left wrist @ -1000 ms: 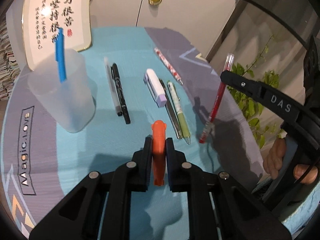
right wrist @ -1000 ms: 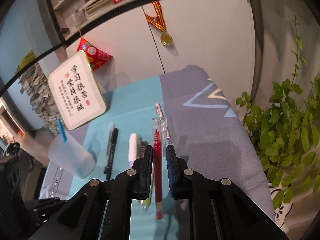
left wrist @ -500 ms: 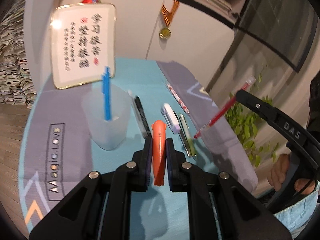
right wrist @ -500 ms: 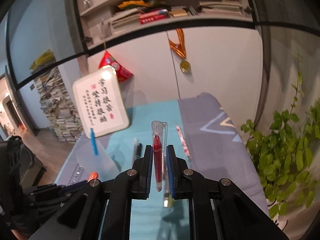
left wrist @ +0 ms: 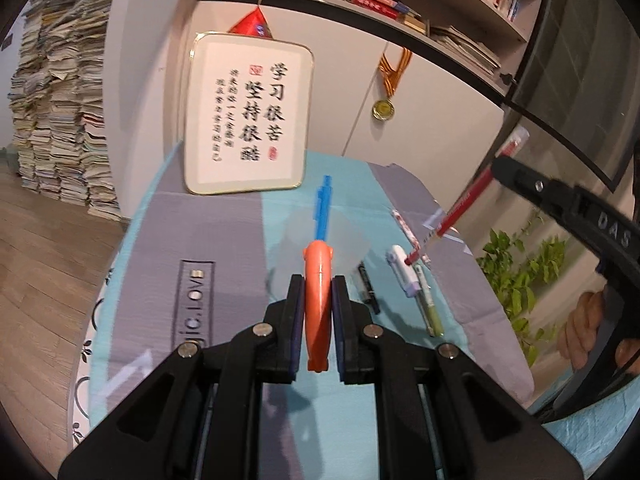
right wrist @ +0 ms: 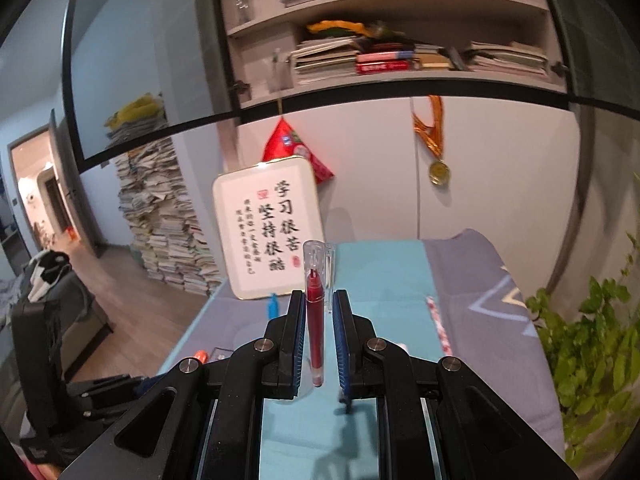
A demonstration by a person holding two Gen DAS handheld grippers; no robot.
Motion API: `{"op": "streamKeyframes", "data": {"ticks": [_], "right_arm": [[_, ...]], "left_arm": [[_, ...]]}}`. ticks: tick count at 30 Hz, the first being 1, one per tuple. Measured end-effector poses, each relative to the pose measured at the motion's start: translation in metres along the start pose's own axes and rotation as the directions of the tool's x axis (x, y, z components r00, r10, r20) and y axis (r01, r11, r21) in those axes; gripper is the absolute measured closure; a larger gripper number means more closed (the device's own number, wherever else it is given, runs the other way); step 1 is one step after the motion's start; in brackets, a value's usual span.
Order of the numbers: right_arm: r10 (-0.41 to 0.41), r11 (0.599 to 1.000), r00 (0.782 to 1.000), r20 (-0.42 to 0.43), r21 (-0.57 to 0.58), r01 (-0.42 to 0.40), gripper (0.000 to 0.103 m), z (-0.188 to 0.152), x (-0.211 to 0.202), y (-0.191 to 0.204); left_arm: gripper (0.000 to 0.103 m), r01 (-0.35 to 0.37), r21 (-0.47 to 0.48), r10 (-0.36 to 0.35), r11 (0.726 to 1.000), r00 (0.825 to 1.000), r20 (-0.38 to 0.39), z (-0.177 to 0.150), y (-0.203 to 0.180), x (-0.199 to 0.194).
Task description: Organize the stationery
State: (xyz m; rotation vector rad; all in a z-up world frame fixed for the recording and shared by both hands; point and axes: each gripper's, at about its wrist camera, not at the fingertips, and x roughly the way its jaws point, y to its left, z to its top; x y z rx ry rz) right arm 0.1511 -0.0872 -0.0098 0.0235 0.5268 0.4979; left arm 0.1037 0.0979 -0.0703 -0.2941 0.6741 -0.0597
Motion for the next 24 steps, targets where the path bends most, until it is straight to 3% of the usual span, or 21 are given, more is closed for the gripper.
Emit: {"op": "streamKeyframes", "data": {"ticks": [9,24], "right_arm": [[0.030,0.998,0.999,0.010,-0.057,-0.029,0.088,0.013,0.025,0.031],[0.009,1.000,0.986,-0.165,-0.019,-0.012,0.088,-0.010,0.088,0.023]], "left_arm": [[0.092,-0.013,-0.017,0.013,1.000,1.000,0.017,0.002,0.019,-0.002],[0.092,-0.006,-0.008,0.006,1.000,1.000,0.006,0.003,0.027,0.007]]}}
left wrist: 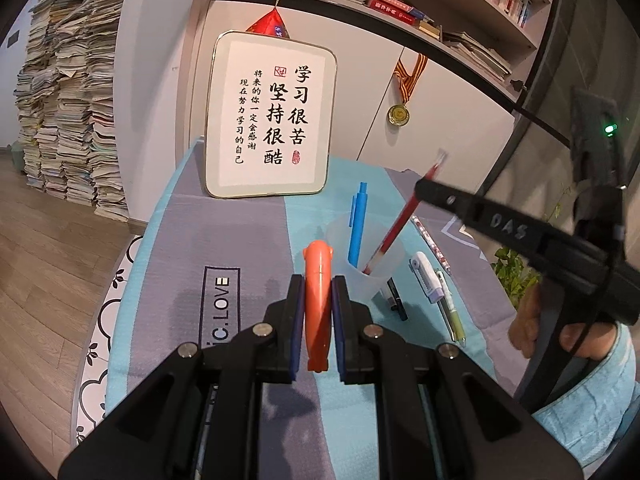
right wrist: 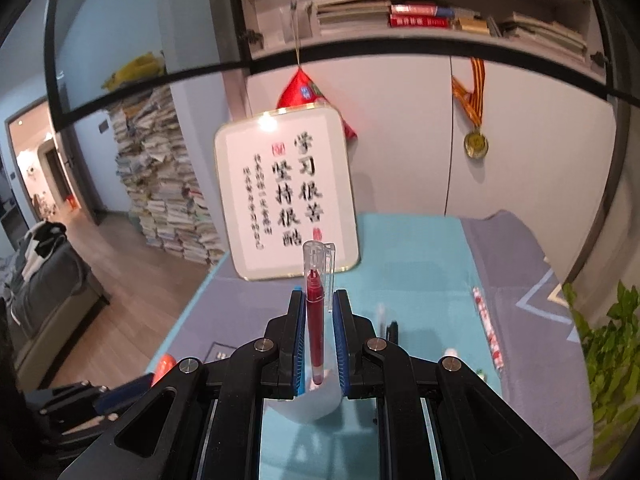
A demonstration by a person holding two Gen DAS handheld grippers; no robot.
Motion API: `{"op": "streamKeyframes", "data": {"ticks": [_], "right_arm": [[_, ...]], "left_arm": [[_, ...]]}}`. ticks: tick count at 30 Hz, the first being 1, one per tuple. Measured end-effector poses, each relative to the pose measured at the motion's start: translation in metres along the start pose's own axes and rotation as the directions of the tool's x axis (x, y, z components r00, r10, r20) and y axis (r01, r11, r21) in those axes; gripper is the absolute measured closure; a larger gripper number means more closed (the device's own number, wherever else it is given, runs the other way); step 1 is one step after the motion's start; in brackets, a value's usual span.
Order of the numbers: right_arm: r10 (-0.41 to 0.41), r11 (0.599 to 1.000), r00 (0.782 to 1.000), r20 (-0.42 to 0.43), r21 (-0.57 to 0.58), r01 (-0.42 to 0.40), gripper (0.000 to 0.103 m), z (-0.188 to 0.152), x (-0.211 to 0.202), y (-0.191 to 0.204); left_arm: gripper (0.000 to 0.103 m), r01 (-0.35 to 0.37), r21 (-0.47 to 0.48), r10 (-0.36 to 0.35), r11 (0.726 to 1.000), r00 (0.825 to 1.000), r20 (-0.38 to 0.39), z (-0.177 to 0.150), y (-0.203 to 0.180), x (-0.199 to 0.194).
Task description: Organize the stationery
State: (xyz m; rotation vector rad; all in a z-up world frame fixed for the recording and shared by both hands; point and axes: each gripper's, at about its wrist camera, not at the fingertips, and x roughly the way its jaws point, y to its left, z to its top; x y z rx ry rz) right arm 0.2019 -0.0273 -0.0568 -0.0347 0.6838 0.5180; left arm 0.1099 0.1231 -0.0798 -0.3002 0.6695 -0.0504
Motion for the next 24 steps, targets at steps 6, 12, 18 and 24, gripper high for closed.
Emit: {"op": "streamKeyframes", "data": {"ticks": [6,12,18,24], "right_arm": [[0.010,1.000,0.998,-0.061,0.010,-0.010,0.088,-0.007,0.015,-0.001],[0.024,1.000,0.994,-0.108,0.018,-0.022,0.088,-0.012,0.025,-0.001],[0.029,0.999,0.991,-0.133,0.047,-0.022,0.088,-0.015,0.031,-0.006],[0.061,0.996,0.990,-0.128,0.078,-0.051,0.088,-0.015,0.025,-0.013]], "left_arm": [[0.092,0.006,0.009,-0.006,1.000,1.000,-0.012,0.000,-0.003,0.003],[0.092,0.006,0.013,-0.006,1.000,1.000,-0.017,0.000,-0.004,0.004],[0.092,0.006,0.019,-0.006,1.000,1.000,-0.018,0.000,-0.007,0.004],[0.092,0.006,0.024,-0.005,1.000,1.000,-0.018,0.002,-0.009,0.005]]}}
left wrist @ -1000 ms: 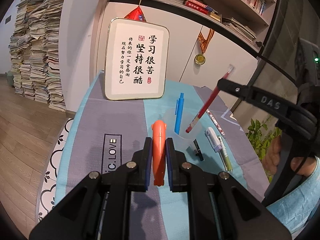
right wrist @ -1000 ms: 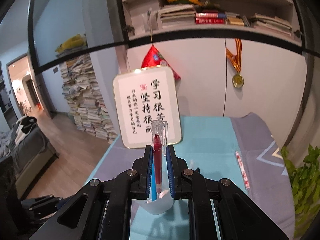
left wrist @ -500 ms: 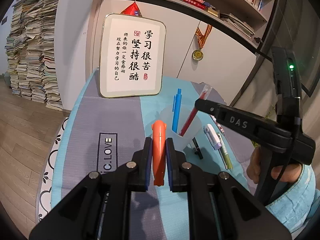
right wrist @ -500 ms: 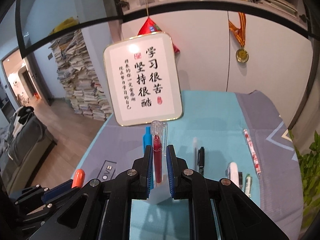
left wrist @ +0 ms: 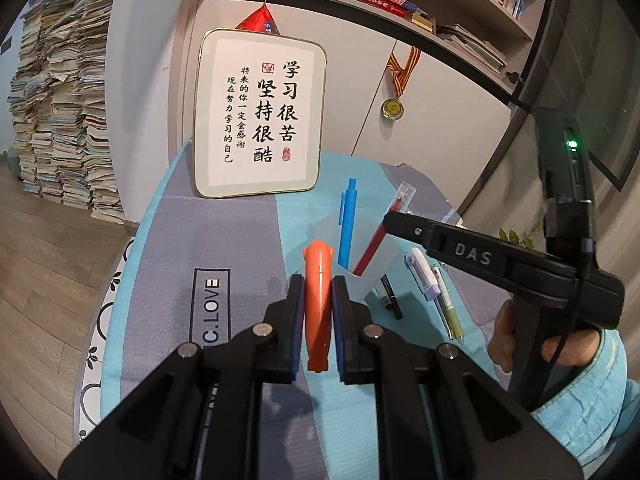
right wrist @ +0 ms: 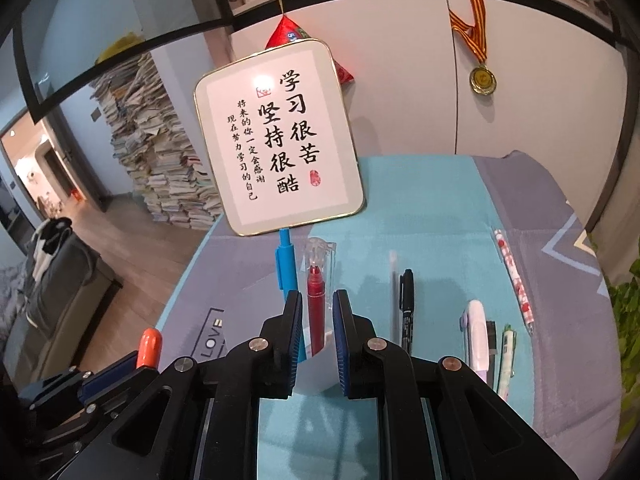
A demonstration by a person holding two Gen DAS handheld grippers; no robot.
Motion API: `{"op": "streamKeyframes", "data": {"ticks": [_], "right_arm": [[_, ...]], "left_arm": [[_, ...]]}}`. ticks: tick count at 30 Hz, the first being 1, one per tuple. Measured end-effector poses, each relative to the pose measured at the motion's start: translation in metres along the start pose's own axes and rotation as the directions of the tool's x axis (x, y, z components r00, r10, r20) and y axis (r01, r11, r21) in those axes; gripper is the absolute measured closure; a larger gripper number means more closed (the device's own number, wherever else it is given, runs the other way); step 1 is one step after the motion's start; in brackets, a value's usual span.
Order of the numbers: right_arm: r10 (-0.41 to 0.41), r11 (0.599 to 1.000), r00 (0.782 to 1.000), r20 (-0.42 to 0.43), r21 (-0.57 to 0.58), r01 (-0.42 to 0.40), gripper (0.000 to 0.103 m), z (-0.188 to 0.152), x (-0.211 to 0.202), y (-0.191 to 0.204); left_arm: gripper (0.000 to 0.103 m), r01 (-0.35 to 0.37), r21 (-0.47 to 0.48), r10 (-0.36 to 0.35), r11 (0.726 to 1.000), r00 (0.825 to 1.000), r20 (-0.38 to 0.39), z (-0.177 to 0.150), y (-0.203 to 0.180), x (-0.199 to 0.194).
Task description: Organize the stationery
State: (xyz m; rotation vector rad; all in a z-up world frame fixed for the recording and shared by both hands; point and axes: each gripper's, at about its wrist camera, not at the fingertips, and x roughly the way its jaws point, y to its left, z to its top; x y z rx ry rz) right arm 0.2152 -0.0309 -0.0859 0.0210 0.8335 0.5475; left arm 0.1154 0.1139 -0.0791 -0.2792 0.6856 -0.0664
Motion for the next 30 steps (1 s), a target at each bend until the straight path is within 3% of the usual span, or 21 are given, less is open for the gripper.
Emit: {"op": "streamKeyframes", "data": {"ticks": [3,7,21,30], "right_arm": [[0.009,1.000,1.000,0.018,-0.005,-0.009,0.087,-0.001,-0.006,-0.001],[0.021,1.000,0.999,0.043,0.019,-0.022,0.072,-0.002,-0.015,-0.007],[-0.036,0.987,0.995,0.098,0.161,0.020,0.072,-0.030,-0.059,-0.060],[-0.081,0.983,0.994,0.075,0.173,0.067,0.072,-0.042,-0.059,-0.080]], "left_arm": [[0.092,0.000,0.004,0.000,1.000,1.000,-0.002,0.001,-0.003,0.001],[0.092,0.005,0.009,-0.005,1.000,1.000,0.005,0.005,-0.008,0.002],[0.092,0.062,0.009,-0.062,0.998,0.992,0.111,0.041,-0.029,0.021],[0.092,-0.012,0.017,0.012,1.000,0.999,0.045,0.031,-0.033,0.051]]}}
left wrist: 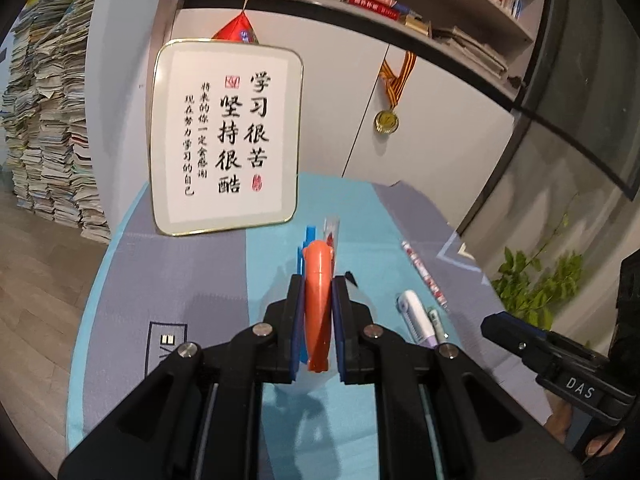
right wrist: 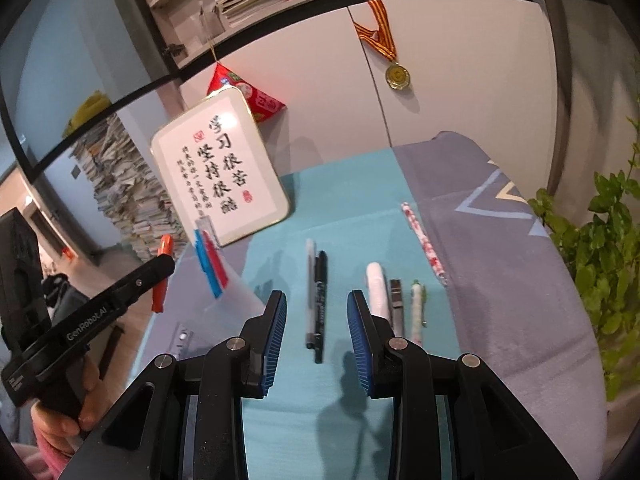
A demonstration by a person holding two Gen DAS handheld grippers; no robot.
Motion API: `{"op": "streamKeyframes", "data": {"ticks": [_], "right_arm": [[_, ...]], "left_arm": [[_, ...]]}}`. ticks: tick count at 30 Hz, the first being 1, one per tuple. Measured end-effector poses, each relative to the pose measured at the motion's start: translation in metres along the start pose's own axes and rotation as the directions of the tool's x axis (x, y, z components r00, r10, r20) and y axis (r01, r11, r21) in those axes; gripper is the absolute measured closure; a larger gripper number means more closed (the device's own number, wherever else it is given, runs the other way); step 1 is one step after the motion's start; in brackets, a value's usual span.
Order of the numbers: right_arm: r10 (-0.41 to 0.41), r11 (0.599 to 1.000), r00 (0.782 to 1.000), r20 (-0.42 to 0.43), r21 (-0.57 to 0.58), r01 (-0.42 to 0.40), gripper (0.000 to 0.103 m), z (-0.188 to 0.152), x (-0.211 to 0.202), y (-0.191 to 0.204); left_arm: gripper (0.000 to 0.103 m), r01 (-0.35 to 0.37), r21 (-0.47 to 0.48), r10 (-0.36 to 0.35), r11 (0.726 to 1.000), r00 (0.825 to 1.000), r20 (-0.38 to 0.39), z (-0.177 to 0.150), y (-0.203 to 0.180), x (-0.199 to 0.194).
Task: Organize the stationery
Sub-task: 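Lower the orange marker into the clear cup and open the left gripper while right moves to the pens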
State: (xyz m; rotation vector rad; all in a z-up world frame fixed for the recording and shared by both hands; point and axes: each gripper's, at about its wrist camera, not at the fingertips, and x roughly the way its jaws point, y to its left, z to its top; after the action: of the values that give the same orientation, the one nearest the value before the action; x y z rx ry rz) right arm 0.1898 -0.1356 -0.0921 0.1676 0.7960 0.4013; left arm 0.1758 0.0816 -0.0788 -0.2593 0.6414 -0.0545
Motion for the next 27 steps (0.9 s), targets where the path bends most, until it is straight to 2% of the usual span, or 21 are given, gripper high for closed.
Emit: {"op": "streamKeyframes", "data": {"ticks": [6,12,27], "right_arm": [[-0.027,0.999,0.999,-0.034,0.039,0.028,0.072,-0.006,0.007,-0.020],[-0.042,0.994,0.998,-0.051,0.099,0.047,0.072,-0.011,0.008,-0.040],[-0.046,0.987,0.995,-0.089,0.150,0.059,0.072,-0.019,0.012,-0.057]], "left_arm": [[0.092,-0.033,0.005,0.033,0.999,0.999,-0.008,-0.002,0.000,0.004],[0.092,-0.034,0.005,0.034,0.999,0.999,-0.015,-0.004,0.000,0.005],[0.092,-0.027,-0.021,0.026,0.999,0.999,-0.037,-0.006,0.005,0.012]]}}
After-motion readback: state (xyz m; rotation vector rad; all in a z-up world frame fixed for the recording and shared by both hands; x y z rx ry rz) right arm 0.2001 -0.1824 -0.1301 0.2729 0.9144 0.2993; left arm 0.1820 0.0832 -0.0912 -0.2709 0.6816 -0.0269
